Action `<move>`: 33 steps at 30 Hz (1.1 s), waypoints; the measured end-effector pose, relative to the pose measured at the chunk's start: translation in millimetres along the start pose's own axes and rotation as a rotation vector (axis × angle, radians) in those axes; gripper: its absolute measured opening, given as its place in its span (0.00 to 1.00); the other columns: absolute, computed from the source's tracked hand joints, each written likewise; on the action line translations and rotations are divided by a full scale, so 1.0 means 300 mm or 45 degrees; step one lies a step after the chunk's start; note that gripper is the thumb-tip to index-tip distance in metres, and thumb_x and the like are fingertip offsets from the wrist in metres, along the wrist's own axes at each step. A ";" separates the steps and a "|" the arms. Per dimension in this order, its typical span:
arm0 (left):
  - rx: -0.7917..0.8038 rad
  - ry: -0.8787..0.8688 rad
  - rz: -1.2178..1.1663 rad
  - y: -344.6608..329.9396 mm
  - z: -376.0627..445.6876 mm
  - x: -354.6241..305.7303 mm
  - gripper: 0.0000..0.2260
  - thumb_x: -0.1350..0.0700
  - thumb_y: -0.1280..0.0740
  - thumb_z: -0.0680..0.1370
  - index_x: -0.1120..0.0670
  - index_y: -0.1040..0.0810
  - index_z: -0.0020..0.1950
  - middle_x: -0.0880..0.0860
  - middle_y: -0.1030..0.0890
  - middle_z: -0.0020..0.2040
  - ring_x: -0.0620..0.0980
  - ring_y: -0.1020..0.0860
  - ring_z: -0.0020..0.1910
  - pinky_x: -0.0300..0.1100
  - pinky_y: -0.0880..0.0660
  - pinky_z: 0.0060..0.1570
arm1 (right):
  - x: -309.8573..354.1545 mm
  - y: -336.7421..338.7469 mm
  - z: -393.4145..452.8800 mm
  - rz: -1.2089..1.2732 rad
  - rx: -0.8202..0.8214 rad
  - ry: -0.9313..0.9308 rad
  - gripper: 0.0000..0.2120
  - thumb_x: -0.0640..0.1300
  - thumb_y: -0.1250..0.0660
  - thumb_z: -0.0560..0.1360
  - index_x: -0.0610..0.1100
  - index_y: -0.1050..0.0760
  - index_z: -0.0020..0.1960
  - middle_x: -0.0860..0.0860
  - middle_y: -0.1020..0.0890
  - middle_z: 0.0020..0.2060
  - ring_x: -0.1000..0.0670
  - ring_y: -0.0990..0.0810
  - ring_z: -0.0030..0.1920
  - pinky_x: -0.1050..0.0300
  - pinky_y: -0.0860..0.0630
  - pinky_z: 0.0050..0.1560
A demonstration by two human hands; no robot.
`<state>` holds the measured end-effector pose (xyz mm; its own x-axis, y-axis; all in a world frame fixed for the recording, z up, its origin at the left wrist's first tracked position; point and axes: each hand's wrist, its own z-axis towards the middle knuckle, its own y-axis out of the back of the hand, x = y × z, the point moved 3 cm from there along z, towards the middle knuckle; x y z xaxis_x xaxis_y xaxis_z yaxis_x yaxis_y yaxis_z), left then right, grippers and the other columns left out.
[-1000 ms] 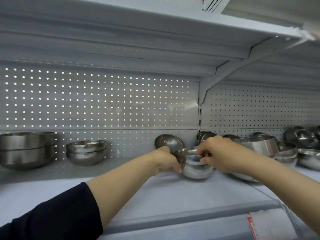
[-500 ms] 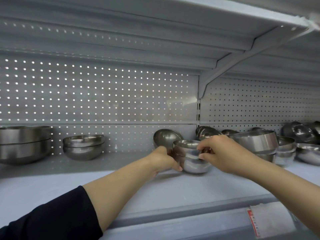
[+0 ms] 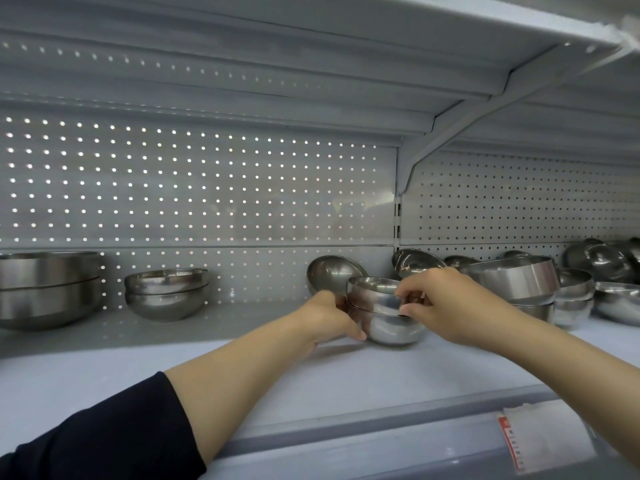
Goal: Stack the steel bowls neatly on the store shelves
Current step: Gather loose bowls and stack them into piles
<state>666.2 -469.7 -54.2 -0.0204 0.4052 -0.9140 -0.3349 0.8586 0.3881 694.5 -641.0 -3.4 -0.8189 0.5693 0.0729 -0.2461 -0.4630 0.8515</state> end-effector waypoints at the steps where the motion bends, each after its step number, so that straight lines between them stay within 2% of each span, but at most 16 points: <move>1: 0.003 -0.003 0.004 -0.001 0.001 0.000 0.25 0.69 0.28 0.65 0.64 0.27 0.61 0.62 0.22 0.57 0.60 0.25 0.62 0.53 0.30 0.66 | 0.001 0.002 0.001 -0.012 0.001 0.004 0.03 0.45 0.34 0.75 0.49 0.22 0.44 0.56 0.22 0.37 0.52 0.26 0.42 0.61 0.36 0.40; 3: 0.003 -0.004 0.012 0.000 0.002 0.000 0.25 0.69 0.28 0.65 0.63 0.27 0.62 0.62 0.22 0.58 0.60 0.26 0.62 0.54 0.30 0.66 | 0.005 0.002 0.002 -0.024 0.005 0.004 0.03 0.45 0.34 0.75 0.49 0.21 0.44 0.54 0.20 0.39 0.52 0.25 0.43 0.61 0.35 0.40; 6: 0.009 -0.022 0.017 0.000 0.003 0.000 0.25 0.70 0.29 0.66 0.64 0.27 0.62 0.57 0.23 0.51 0.59 0.25 0.61 0.54 0.30 0.66 | -0.010 0.004 0.007 0.059 0.011 -0.025 0.03 0.49 0.31 0.72 0.54 0.22 0.46 0.56 0.21 0.43 0.54 0.24 0.45 0.61 0.32 0.42; 10: 0.013 -0.050 0.021 -0.002 0.002 -0.004 0.23 0.71 0.30 0.67 0.66 0.27 0.61 0.56 0.24 0.48 0.54 0.25 0.53 0.53 0.30 0.66 | -0.058 -0.010 0.014 0.173 0.087 -0.165 0.25 0.61 0.27 0.63 0.59 0.30 0.56 0.57 0.31 0.51 0.54 0.26 0.52 0.59 0.30 0.52; 13: 0.013 -0.048 0.036 -0.005 0.001 -0.004 0.21 0.73 0.31 0.68 0.67 0.26 0.61 0.56 0.25 0.46 0.52 0.27 0.49 0.52 0.31 0.65 | -0.092 -0.036 0.018 0.091 0.159 -0.251 0.31 0.64 0.28 0.60 0.57 0.31 0.60 0.55 0.34 0.55 0.52 0.33 0.59 0.57 0.32 0.57; 16: 0.025 -0.053 0.046 -0.009 -0.003 -0.007 0.21 0.73 0.31 0.68 0.68 0.26 0.61 0.57 0.26 0.46 0.51 0.27 0.48 0.52 0.31 0.65 | -0.106 -0.046 0.017 0.127 0.204 -0.279 0.26 0.65 0.27 0.59 0.60 0.30 0.53 0.55 0.34 0.55 0.53 0.29 0.55 0.59 0.31 0.50; 19: 0.039 -0.080 0.047 -0.008 -0.007 -0.011 0.20 0.72 0.31 0.68 0.65 0.25 0.59 0.55 0.25 0.45 0.51 0.27 0.47 0.51 0.30 0.63 | -0.105 -0.043 0.023 0.170 0.230 -0.239 0.23 0.65 0.27 0.60 0.56 0.26 0.49 0.56 0.30 0.51 0.56 0.26 0.49 0.64 0.32 0.42; 22: 0.061 -0.090 0.038 -0.007 -0.011 -0.012 0.21 0.71 0.30 0.68 0.61 0.24 0.59 0.54 0.25 0.45 0.51 0.26 0.47 0.49 0.28 0.62 | -0.095 -0.028 0.039 0.237 0.173 -0.212 0.18 0.65 0.28 0.62 0.52 0.21 0.42 0.57 0.21 0.41 0.59 0.23 0.43 0.62 0.29 0.40; 24: 0.077 -0.090 0.027 -0.008 -0.013 -0.010 0.20 0.71 0.30 0.68 0.59 0.25 0.59 0.54 0.25 0.45 0.51 0.26 0.47 0.48 0.28 0.61 | -0.091 -0.022 0.045 0.227 0.171 -0.215 0.17 0.64 0.29 0.63 0.50 0.20 0.38 0.56 0.20 0.36 0.59 0.23 0.40 0.61 0.30 0.38; 28: 0.089 -0.107 0.026 -0.008 -0.013 -0.011 0.19 0.71 0.30 0.68 0.59 0.25 0.57 0.54 0.25 0.44 0.50 0.26 0.46 0.45 0.27 0.56 | -0.095 -0.020 0.044 0.183 0.174 -0.231 0.17 0.65 0.29 0.63 0.52 0.21 0.32 0.58 0.21 0.36 0.59 0.23 0.40 0.61 0.31 0.36; 33: 0.113 -0.118 0.016 -0.008 -0.019 -0.015 0.16 0.71 0.31 0.68 0.53 0.25 0.49 0.54 0.25 0.43 0.50 0.26 0.44 0.42 0.27 0.54 | -0.092 -0.020 0.047 0.129 0.141 -0.214 0.18 0.67 0.29 0.61 0.52 0.23 0.29 0.57 0.20 0.37 0.56 0.23 0.41 0.60 0.30 0.37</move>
<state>661.8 -475.4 -51.9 0.0647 0.4397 -0.8958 -0.2507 0.8761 0.4119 725.7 -644.4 -3.2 -0.7362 0.6334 0.2384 -0.1009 -0.4511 0.8867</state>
